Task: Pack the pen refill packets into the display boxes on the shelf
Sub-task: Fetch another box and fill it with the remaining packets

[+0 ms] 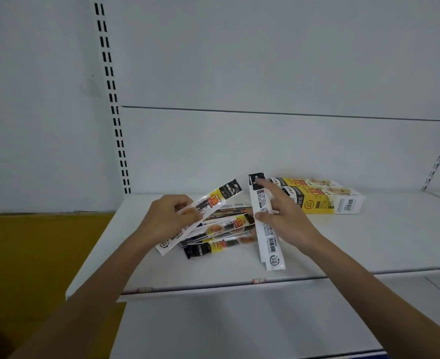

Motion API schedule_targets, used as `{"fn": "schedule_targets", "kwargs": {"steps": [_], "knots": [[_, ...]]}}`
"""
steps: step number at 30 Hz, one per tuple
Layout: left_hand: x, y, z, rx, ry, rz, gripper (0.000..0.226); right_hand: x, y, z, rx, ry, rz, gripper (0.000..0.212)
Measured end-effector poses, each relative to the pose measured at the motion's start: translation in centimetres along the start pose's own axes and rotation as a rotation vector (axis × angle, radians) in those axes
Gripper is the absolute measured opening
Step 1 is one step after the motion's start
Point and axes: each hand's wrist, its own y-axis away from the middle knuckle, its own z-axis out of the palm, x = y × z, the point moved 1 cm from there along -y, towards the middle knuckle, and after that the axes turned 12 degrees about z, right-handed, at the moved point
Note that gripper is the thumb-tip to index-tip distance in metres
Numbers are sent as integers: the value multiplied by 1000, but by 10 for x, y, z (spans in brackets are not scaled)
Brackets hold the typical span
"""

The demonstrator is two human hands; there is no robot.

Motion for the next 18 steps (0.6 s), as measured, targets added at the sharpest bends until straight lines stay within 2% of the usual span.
{"fn": "schedule_targets", "kwargs": {"steps": [2, 6, 13, 16, 18], "knots": [[1, 0, -6, 55, 56, -16, 6, -2, -2, 0, -9, 10, 8, 60], [5, 3, -12, 152, 11, -17, 8, -6, -7, -1, -14, 73, 12, 28], [14, 5, -2, 136, 25, -27, 22, -4, -13, -6, 91, 226, 1, 11], [24, 3, 8, 133, 55, -46, 33, 5, -18, -16, 142, 238, 22, 21], [35, 0, 17, 92, -6, -18, 26, 14, -18, -27, 168, 218, 43, 26]]}}
